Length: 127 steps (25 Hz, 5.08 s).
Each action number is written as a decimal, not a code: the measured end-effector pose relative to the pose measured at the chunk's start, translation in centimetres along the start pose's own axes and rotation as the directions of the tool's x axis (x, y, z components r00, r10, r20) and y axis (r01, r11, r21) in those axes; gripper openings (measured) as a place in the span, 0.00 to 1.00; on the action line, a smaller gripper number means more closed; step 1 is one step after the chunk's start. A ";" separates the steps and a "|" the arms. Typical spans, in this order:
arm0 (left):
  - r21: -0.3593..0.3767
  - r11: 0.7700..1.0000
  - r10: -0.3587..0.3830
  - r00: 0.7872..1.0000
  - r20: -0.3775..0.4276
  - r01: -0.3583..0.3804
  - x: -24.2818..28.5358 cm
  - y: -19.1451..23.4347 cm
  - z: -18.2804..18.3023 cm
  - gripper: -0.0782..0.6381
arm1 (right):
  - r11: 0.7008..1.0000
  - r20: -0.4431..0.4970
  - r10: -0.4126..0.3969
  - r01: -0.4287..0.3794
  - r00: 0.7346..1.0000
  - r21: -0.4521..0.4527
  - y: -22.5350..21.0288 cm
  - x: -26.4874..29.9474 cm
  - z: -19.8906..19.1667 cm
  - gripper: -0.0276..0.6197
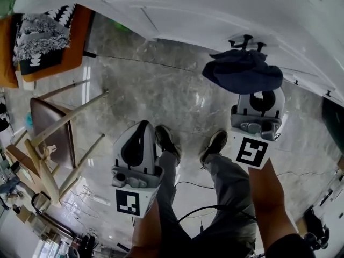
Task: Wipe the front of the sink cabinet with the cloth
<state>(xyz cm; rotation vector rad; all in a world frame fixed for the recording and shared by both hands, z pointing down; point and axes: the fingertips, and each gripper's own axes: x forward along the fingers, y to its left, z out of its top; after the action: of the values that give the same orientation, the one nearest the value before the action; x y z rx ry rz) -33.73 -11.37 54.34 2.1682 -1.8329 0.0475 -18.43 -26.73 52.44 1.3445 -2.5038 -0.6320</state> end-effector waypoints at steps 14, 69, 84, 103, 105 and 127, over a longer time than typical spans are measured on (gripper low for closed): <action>-0.087 0.991 0.104 0.994 0.022 -0.102 -3.5 6.9 -2.4 0.11 | 0.980 0.087 0.101 -0.084 0.991 -0.179 13.2 12.9 -0.2 0.08; -0.113 0.994 0.005 1.000 0.023 -0.003 0.6 2.9 -0.1 0.11 | 0.989 -0.214 -0.035 0.065 0.976 0.133 -3.2 2.7 -3.2 0.08; 0.135 0.981 -0.118 0.983 -0.139 0.137 1.4 -2.0 3.9 0.11 | 0.996 -0.369 -0.060 0.082 0.927 0.044 -17.2 -5.8 -11.1 0.08; -0.020 0.999 0.034 0.990 -0.134 -0.037 -20.1 -6.0 23.3 0.11 | 0.891 -0.486 0.311 -0.073 0.817 0.449 -13.3 -20.2 3.3 0.08; -0.028 0.999 0.030 0.995 -0.095 -0.033 -20.6 -6.9 25.6 0.11 | 0.848 -0.405 0.384 -0.143 0.830 0.511 -11.8 -20.4 9.0 0.08; 0.206 0.942 -0.294 0.948 0.123 0.265 -22.2 -23.0 42.5 0.11 | 0.874 0.127 0.169 -0.208 0.977 0.438 -27.7 -30.3 45.3 0.08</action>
<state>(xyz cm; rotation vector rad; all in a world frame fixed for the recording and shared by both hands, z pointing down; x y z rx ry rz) -22.63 2.60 4.19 2.6126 -1.6319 -0.0089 0.78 -3.02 -0.49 1.1943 -2.9268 -0.0622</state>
